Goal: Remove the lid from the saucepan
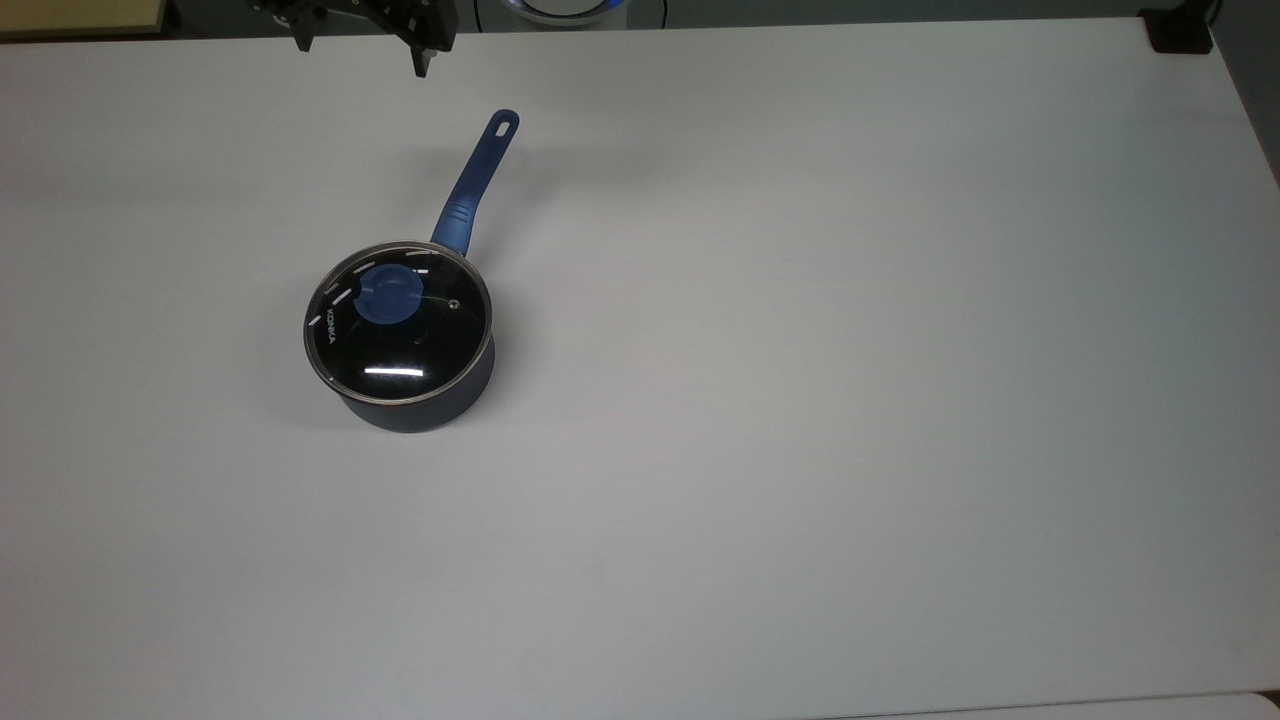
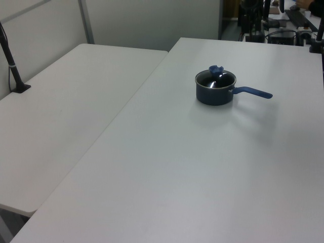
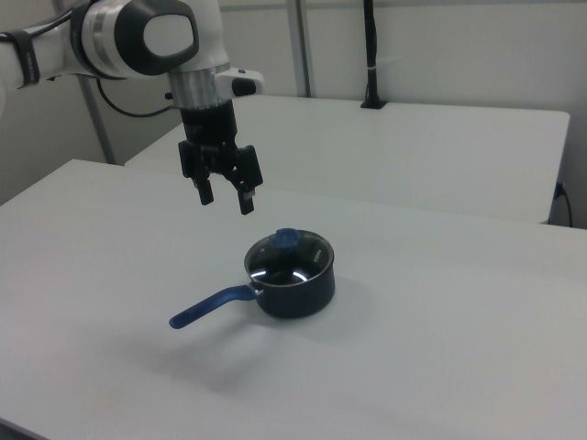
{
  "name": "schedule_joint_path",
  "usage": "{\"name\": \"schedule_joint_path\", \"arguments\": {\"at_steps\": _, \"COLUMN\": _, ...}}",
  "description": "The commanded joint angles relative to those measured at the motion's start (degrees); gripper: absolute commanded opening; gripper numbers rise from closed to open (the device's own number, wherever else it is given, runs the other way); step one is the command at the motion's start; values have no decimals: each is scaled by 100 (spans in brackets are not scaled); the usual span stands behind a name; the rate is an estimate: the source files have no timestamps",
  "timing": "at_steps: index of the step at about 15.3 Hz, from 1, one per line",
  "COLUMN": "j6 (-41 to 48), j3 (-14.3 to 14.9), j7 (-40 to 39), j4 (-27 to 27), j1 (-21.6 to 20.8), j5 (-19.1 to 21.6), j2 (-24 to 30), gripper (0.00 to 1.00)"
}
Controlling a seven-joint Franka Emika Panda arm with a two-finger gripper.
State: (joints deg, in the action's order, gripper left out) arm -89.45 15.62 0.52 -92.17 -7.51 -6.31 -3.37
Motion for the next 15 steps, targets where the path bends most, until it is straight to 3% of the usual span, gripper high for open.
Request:
{"name": "schedule_joint_path", "arguments": {"at_steps": 1, "j6": 156, "j3": -33, "j7": 394, "j4": -55, "j1": -101, "j5": -20, "j2": 56, "gripper": 100}}
{"name": "schedule_joint_path", "arguments": {"at_steps": 15, "j6": -177, "j3": 29, "j7": -122, "j4": 23, "j1": 92, "j5": 7, "j2": -137, "gripper": 100}}
